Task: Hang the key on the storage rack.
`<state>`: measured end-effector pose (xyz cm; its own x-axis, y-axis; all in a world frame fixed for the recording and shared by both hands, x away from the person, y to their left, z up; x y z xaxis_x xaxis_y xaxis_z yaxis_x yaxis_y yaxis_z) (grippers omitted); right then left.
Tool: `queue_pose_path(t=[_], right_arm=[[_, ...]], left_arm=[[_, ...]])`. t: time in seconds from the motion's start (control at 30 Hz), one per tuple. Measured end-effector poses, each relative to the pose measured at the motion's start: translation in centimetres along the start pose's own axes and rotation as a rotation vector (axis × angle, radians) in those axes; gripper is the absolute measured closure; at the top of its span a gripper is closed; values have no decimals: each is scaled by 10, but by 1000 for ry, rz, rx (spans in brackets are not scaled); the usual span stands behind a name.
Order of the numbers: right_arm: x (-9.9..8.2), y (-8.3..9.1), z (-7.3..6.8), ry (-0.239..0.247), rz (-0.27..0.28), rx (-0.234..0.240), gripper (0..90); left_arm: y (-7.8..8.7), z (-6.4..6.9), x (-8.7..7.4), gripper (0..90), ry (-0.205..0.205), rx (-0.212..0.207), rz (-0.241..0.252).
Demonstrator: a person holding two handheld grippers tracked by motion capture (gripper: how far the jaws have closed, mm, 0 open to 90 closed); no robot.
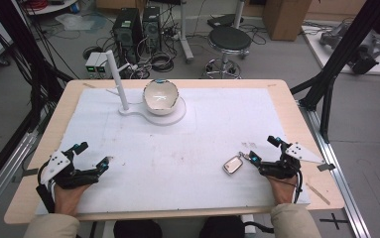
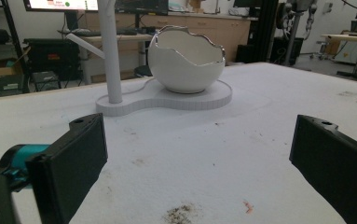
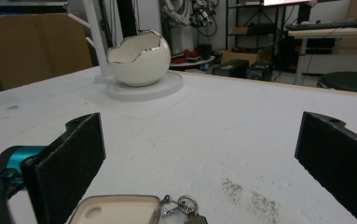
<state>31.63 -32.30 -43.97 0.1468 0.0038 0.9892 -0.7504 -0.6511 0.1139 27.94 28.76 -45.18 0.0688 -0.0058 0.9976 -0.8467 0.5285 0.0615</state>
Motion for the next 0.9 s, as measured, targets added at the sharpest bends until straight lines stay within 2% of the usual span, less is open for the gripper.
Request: queue_pose_path(t=[0.13,0.2,0.23,0.37,0.4,0.43,0.47,0.53,0.6,0.63,0.77,0.8,0.9], right_arm=[[20,6,3,8,-32,7,6],[24,7,4,10,-41,6,6],[32,9,6,25,-53,11,6],[41,9,10,32,-85,25,6],[44,9,12,32,-112,35,6],[50,7,16,36,-187,61,6],[54,7,17,40,-232,76,6],[56,6,18,49,-253,82,7],[62,6,19,73,-330,99,6],[62,6,19,73,-330,99,6],[68,5,24,83,-409,107,7],[68,5,25,74,-432,110,7],[66,4,29,94,-515,109,7]], left_arm=[[0,0,0,44,0,1,-1],[0,0,0,44,0,0,0],[0,-1,0,44,1,-1,-2],[-1,-1,0,44,11,5,-2],[0,-1,0,44,7,4,-3],[0,0,0,44,4,1,-5],[0,0,0,44,3,1,-5],[0,-1,0,44,6,3,0],[0,-1,0,44,7,2,0],[0,-1,0,44,7,2,1],[0,-1,0,44,8,1,-1],[0,-1,0,44,8,3,1],[0,-1,0,44,8,3,1]])
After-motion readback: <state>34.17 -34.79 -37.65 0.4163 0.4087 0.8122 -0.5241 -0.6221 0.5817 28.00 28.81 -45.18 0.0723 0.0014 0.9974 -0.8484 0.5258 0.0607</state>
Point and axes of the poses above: each handheld gripper's, and its own axes: y roughly backward along the jaws, x roughly out of its top, z roughly to its right, the point moved 1 cm from there along -y, roughly forward along the jaws, and after that the axes turned 1 degree about x, right-handed, at the moved point
